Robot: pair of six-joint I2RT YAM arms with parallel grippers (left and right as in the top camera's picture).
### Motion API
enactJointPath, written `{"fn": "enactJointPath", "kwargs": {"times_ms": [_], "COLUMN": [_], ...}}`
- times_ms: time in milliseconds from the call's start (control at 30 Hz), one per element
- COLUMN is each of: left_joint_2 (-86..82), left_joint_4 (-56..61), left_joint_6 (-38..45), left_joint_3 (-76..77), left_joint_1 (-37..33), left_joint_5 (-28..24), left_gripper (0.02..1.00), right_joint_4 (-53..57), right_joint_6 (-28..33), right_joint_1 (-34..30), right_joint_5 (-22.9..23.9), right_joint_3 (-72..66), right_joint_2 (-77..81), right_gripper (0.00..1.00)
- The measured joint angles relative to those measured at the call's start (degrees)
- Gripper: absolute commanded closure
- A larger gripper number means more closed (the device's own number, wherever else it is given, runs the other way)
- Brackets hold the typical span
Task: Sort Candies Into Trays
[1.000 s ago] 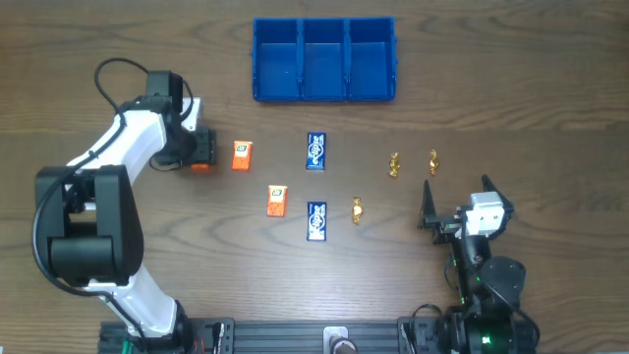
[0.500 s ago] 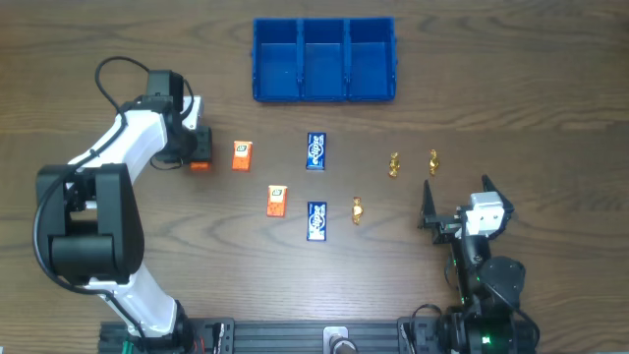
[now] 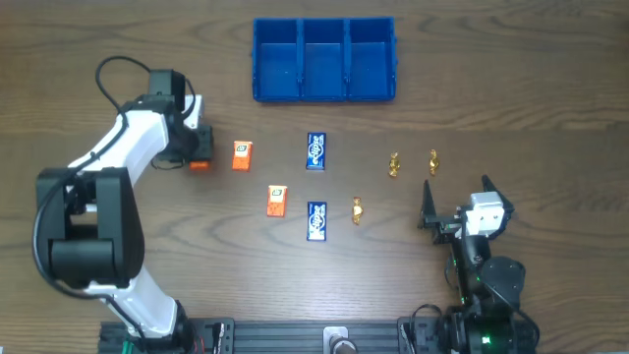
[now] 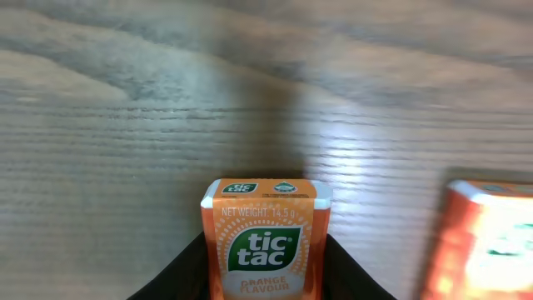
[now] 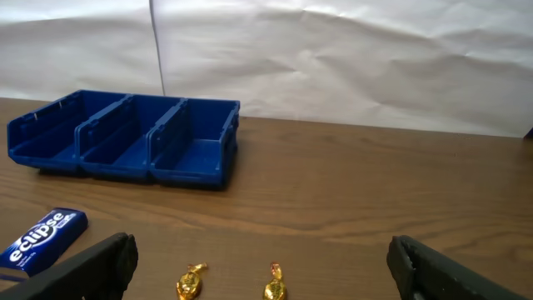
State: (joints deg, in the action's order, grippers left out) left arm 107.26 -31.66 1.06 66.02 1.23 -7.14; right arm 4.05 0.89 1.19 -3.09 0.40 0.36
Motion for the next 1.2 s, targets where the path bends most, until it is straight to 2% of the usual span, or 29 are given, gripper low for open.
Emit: {"fn": "enactJointPath", "kwargs": {"times_ms": [267,433,667,833,1033,1200], "left_joint_2": [-14.84,-17.16,-1.88,13.05,23.87,25.73], "left_joint_4": [-1.62,-4.13,-10.49,-14.32,-15.56,-16.94], "left_joint_6": [-4.39,-7.17,-8.57,-9.92,-11.52,-11.82], "left_joint_3": [3.69,18.01,45.07,56.35,57.81,57.83], "left_joint_1": [5.81,13.09,18.73,20.17,20.15,20.09], "left_joint_5": [3.91,9.29,12.24,12.37,11.76,11.76], "left_gripper": [0.715,0.711,0.700,0.700,0.700,0.693], "right_joint_4": [0.02,-0.02,0.02,0.00,0.00,0.00], "right_joint_6": [0.00,0.00,0.00,0.00,0.00,0.00], "right_joint_1": [0.00,0.00,0.00,0.00,0.00,0.00], "right_joint_5": [-0.02,0.00,0.00,0.02,0.00,0.00], "right_joint_3": [0.00,0.00,0.00,-0.02,-0.02,0.00], "right_joint_2": [0.00,0.00,0.00,0.00,0.00,0.00], "right_gripper": [0.003,0.003,0.003,0.003,0.003,0.003]}}
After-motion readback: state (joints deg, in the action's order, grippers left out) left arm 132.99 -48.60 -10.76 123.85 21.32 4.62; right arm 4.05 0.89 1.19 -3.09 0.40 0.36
